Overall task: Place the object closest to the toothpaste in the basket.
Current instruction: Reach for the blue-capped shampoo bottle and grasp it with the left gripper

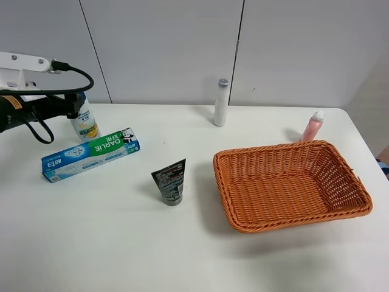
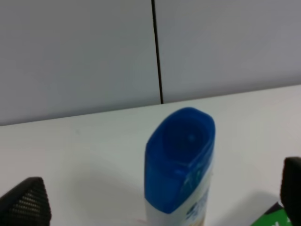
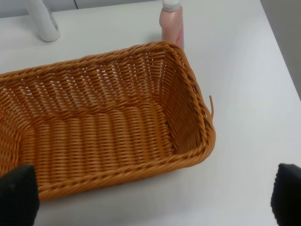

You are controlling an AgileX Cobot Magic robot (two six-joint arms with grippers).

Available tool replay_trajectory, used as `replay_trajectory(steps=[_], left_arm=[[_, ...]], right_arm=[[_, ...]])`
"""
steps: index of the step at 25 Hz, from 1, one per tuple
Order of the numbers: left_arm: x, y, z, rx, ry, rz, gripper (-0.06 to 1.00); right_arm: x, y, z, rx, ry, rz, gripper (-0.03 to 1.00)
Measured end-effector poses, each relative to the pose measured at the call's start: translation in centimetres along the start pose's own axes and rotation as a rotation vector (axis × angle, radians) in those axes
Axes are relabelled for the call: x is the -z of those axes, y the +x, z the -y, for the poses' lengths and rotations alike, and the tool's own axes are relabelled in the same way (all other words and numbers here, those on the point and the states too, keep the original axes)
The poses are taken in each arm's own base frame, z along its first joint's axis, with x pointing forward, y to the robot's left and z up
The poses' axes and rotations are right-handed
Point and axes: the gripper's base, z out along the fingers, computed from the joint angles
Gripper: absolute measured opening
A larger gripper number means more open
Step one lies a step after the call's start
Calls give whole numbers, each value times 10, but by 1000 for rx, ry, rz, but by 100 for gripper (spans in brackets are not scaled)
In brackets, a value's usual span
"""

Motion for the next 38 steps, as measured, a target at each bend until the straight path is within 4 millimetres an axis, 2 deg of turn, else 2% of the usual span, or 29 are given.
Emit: replay_trajectory(steps=[7, 13, 22, 35, 37, 38], left_arm=[[-4, 5, 0, 19, -4, -8, 99], [-25, 33, 0, 27, 2, -99, 99], [-50, 65, 1, 41, 22, -91, 99], [-78, 61, 0, 41, 29, -20, 99], [-83, 63, 0, 41, 30, -19, 95], [-85, 64, 0, 42, 30, -23, 90]], right_arm=[[0, 0, 0, 0, 0, 0, 99], [0, 0, 0, 0, 0, 0, 99], [0, 0, 0, 0, 0, 0, 99], [0, 0, 0, 0, 0, 0, 99], [0, 0, 0, 0, 0, 0, 99], [0, 0, 0, 0, 0, 0, 99]])
